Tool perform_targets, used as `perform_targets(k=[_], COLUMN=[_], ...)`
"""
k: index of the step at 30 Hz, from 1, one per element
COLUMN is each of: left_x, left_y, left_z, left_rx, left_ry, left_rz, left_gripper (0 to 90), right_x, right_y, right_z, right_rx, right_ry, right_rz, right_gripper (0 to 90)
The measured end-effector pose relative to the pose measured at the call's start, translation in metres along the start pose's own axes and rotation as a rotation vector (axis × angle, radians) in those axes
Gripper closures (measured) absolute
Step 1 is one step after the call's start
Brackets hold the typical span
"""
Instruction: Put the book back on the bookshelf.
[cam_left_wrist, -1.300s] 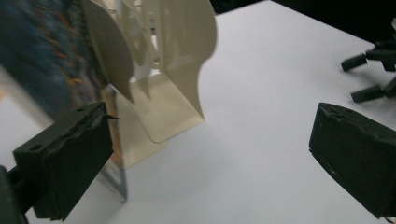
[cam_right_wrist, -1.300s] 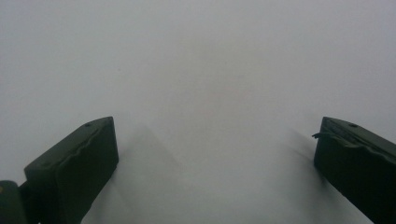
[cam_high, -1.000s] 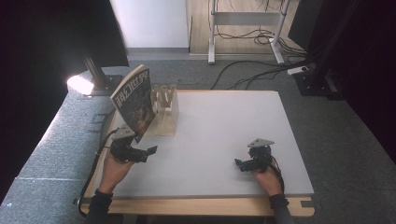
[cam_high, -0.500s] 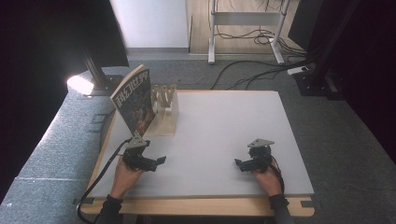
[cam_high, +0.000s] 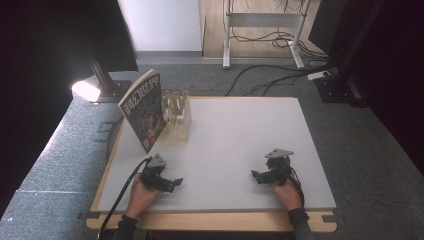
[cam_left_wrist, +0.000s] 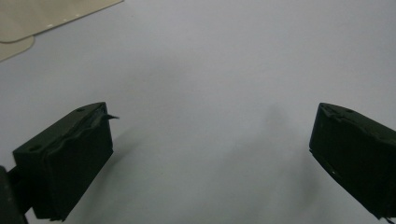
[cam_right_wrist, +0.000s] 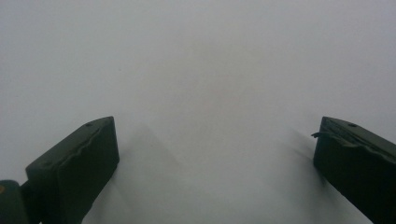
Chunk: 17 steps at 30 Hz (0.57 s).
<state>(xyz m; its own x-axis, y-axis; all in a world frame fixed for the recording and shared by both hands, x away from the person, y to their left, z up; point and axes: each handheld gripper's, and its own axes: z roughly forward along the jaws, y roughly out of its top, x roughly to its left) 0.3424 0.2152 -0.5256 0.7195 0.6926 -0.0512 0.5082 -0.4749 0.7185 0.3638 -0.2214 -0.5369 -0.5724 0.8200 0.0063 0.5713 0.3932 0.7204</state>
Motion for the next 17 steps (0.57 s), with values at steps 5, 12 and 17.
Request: perform_targets(k=[5,12,17], left_x=[-0.0057,-0.0056,-0.0061], left_y=[0.0023,0.0019,0.0018], left_z=[0.0074,0.0075,0.0074], left_rx=[0.080,0.079,0.080], left_ry=[0.032,0.033,0.035], left_rz=[0.032,0.030,0.025], left_gripper=[0.0,0.0,0.0], right_x=[0.0001,0.0001,0.0002], right_y=[-0.0001,-0.0003,-0.0006], right_z=[0.0000,-0.0001,-0.0001], right_rx=[0.000,0.000,0.000], right_ry=[0.000,0.000,0.000], right_rz=[0.000,0.000,0.000], right_gripper=[0.0,0.0,0.0])
